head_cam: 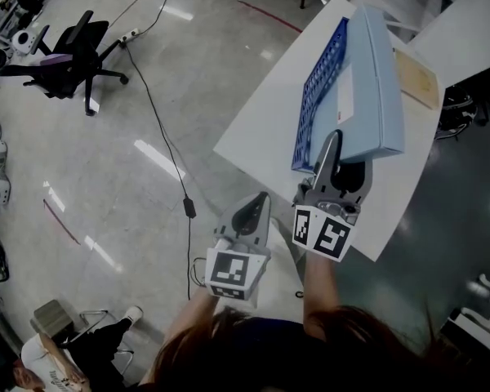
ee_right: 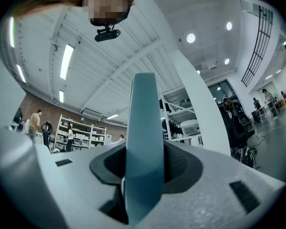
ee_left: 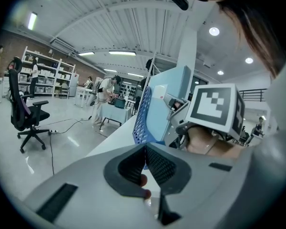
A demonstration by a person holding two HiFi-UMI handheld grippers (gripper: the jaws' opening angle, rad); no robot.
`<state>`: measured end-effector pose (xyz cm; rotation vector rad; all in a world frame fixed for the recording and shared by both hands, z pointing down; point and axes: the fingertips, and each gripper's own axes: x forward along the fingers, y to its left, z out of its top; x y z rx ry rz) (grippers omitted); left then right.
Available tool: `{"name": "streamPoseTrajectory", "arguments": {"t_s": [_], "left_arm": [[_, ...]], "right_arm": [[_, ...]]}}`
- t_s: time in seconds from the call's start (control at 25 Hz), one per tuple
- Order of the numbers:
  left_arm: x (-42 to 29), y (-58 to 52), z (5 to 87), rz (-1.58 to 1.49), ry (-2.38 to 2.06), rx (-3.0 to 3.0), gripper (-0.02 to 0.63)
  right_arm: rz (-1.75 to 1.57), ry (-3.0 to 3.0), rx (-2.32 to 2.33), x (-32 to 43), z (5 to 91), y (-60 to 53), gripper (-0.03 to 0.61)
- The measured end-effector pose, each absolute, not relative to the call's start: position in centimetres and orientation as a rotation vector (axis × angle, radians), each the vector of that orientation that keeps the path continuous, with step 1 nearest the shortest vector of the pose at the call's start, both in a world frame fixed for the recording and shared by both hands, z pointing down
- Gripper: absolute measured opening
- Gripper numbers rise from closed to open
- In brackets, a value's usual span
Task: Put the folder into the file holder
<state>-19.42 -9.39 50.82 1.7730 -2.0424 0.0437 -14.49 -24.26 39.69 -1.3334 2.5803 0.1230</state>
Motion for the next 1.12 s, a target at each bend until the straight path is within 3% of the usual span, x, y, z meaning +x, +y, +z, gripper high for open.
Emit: {"name": "streamPoseTrajectory", "arguments": {"t_s": [1.12], "left_arm": [[-16.6,-7.8,47.8,0.062,-2.096,1.752,0.006]], "right_arm": [[0.034,2.806,-1.306,-14.1,44.3,-24.0,0.164]]}}
